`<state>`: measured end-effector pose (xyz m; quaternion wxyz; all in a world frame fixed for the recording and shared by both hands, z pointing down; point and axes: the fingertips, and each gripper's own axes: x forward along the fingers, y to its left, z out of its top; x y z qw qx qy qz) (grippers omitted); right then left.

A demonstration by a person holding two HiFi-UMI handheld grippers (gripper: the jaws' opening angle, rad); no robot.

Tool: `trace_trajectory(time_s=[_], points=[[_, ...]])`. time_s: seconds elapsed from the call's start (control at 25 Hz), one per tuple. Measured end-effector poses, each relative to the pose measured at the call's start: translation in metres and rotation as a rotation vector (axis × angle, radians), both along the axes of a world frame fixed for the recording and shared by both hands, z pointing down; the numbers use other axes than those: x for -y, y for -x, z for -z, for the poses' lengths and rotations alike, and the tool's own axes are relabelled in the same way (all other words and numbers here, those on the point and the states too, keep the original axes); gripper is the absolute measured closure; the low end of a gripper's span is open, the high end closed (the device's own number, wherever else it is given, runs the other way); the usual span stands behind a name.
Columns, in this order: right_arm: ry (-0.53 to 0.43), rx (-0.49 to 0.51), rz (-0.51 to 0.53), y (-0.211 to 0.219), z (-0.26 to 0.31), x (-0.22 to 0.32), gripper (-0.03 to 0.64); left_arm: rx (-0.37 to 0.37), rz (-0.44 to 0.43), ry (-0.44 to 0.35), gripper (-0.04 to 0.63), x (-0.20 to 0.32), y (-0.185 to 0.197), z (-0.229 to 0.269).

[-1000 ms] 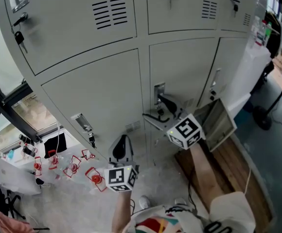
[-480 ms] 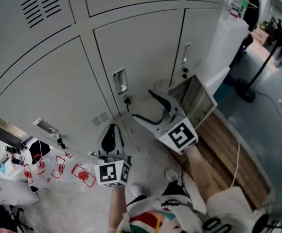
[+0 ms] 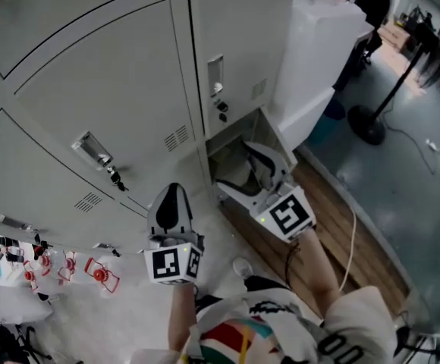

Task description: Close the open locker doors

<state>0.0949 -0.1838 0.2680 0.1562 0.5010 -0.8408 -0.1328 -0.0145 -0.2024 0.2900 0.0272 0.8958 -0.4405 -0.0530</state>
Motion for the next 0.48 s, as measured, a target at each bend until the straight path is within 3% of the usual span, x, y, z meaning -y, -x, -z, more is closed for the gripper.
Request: trace_trajectory(time_s=[0.28,0.48], points=[[0.091,0.023,-0.058,-0.113,-0.047,-0.018,0.281,0.000,-0.069,0.028,0.588,-0.004,-0.104,-0.023],[0.162,0.033,-0.107,-0.170,-0.086,-0.025,0.281,0.059,-0.115,0.021,0.588,0.002,-0.155,-0.039]])
